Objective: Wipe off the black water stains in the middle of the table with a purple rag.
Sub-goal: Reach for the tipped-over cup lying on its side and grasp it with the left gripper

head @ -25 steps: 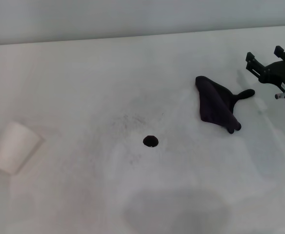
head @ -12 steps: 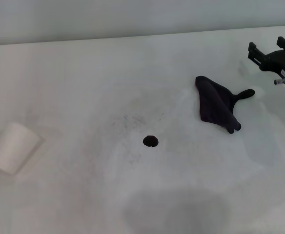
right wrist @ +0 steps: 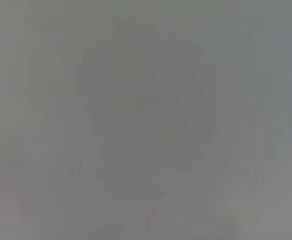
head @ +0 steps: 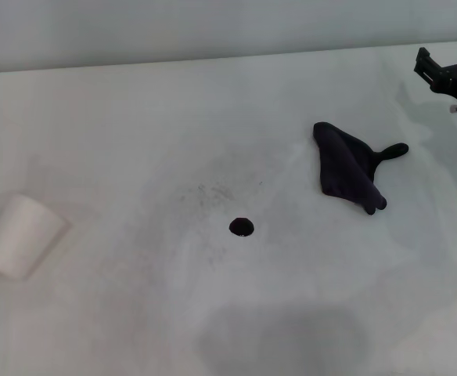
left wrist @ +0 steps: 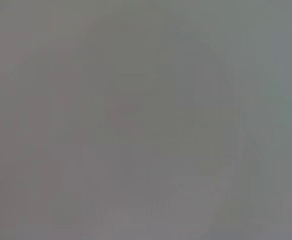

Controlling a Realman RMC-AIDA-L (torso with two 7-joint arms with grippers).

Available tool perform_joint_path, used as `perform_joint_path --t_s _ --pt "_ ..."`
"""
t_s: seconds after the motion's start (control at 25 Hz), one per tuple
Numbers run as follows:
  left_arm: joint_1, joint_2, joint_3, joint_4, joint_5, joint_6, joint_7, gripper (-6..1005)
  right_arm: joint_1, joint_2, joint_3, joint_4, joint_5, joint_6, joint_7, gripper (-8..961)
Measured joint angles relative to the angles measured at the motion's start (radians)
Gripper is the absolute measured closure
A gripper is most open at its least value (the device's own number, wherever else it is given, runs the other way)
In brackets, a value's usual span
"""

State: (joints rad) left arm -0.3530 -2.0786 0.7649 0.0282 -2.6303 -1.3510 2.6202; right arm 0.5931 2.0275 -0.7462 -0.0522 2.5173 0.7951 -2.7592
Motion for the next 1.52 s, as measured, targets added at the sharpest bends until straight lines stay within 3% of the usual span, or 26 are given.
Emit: perform_joint_path --t_s 0.32,0.52,1.0,1.4,1.44,1.52 --pt "0.022 0.012 0.009 0.125 0.097 0.039 -0.224 109 0.013 -0.006 0.043 -0.003 0.0 -0.034 -0.006 96" --pt "0.059 0.043 0.01 0.212 0.214 0.06 -0.483 109 0.006 -0.005 0.055 -0.014 0.0 -0.043 -0.006 96" --pt "0.077 0.157 0.005 0.528 0.906 0.141 -1.104 109 -0.012 -0.004 0.048 -0.014 -0.006 -0.039 -0.007 96" --pt "0.043 0.168 0.0 0.886 1.346 0.101 -1.363 109 -0.03 -0.002 0.048 -0.009 -0.008 -0.022 -0.008 96" --pt "0.005 0.183 0.0 0.913 1.434 0.04 -1.399 109 -0.031 -0.002 0.048 -0.006 -0.008 -0.016 -0.008 96" --pt "-0.021 0.196 -0.001 0.919 1.48 -0.002 -1.421 109 -0.034 -0.001 0.048 -0.003 -0.008 -0.008 -0.008 96"
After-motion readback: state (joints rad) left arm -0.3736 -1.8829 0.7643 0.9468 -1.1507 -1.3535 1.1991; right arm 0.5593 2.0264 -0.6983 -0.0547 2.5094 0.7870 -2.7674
